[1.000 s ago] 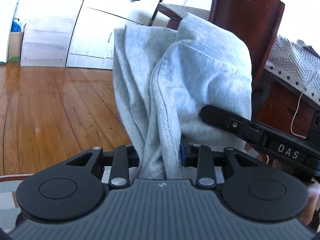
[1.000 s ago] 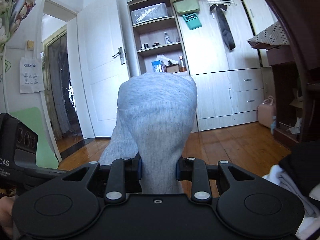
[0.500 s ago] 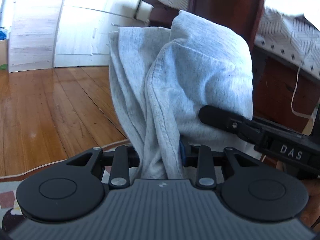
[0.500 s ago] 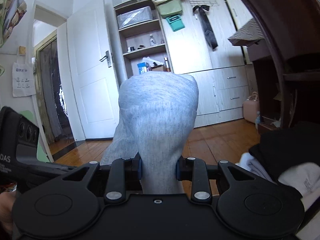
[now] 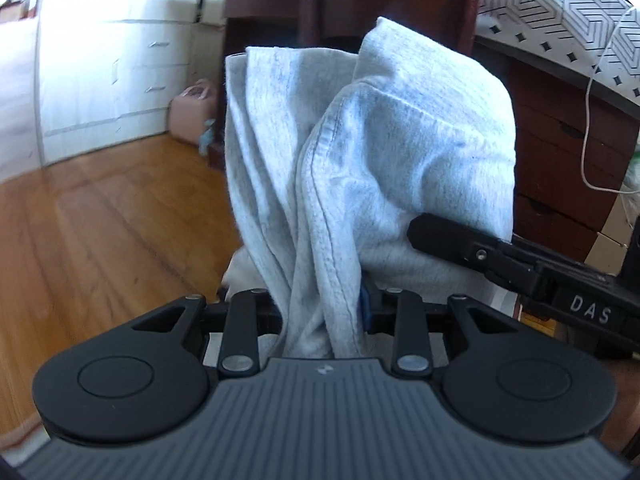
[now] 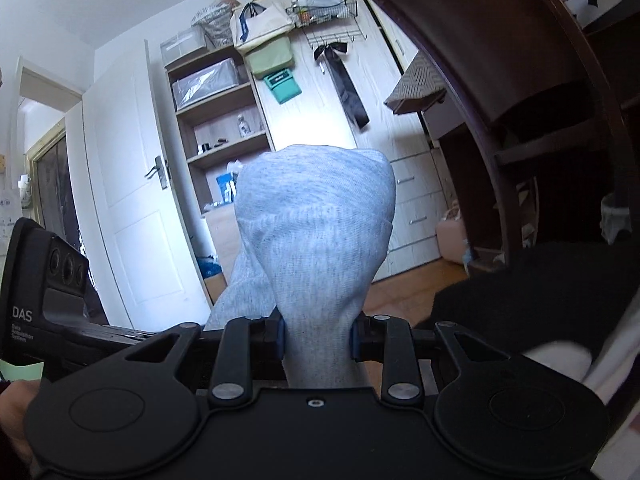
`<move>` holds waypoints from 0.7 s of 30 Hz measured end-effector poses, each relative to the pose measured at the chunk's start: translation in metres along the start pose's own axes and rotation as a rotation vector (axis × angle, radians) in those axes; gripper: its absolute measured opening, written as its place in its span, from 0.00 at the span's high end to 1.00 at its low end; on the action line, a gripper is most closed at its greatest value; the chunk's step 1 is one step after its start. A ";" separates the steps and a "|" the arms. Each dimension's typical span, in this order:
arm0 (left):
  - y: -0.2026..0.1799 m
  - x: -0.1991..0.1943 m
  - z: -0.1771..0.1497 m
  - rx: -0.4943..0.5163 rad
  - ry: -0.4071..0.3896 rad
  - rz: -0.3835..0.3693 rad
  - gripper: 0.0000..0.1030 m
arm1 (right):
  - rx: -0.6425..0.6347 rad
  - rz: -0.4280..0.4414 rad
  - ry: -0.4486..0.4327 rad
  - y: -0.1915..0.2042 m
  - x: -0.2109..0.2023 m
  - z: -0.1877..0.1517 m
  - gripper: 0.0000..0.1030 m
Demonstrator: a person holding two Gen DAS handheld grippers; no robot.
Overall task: Fold clothes
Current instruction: 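Lower the shirt bundle with both grippers onto the folded clothes stack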
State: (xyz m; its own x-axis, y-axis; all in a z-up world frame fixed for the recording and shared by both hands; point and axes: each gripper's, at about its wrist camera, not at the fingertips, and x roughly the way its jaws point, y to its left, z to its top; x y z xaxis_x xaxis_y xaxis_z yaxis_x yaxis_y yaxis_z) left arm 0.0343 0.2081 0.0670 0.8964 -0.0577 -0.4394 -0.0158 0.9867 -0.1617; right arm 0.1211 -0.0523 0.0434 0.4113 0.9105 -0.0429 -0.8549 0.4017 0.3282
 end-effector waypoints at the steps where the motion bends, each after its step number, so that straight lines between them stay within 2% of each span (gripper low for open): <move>1: -0.003 0.003 0.011 0.019 -0.030 -0.026 0.71 | 0.014 0.003 -0.016 -0.008 0.002 0.012 0.68; 4: -0.021 0.019 0.044 0.147 -0.124 -0.070 0.70 | 0.133 0.004 -0.086 -0.043 0.001 0.052 0.68; 6: -0.035 0.044 0.070 0.203 -0.131 -0.066 0.67 | 0.151 -0.048 -0.105 -0.068 0.008 0.069 0.68; 8: -0.041 0.080 0.091 0.201 -0.101 -0.073 0.63 | 0.167 -0.106 -0.121 -0.093 0.015 0.085 0.68; 11: -0.040 0.131 0.097 0.146 -0.032 -0.122 0.60 | 0.182 -0.304 -0.081 -0.136 0.029 0.081 0.68; 14: -0.029 0.163 0.080 0.058 0.057 -0.099 0.60 | 0.234 -0.447 0.008 -0.186 0.043 0.063 0.65; 17: -0.010 0.174 0.053 -0.032 0.115 -0.119 0.55 | 0.338 -0.494 0.100 -0.230 0.048 0.048 0.58; 21: 0.018 0.169 0.034 -0.140 0.112 -0.169 0.49 | 0.401 -0.395 0.108 -0.248 0.040 0.046 0.52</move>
State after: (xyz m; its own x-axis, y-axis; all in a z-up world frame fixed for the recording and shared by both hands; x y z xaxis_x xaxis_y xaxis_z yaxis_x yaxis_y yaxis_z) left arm 0.2006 0.2210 0.0198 0.8370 -0.2444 -0.4896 0.0621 0.9314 -0.3588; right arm 0.3645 -0.1204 0.0039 0.6222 0.7124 -0.3245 -0.4475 0.6638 0.5993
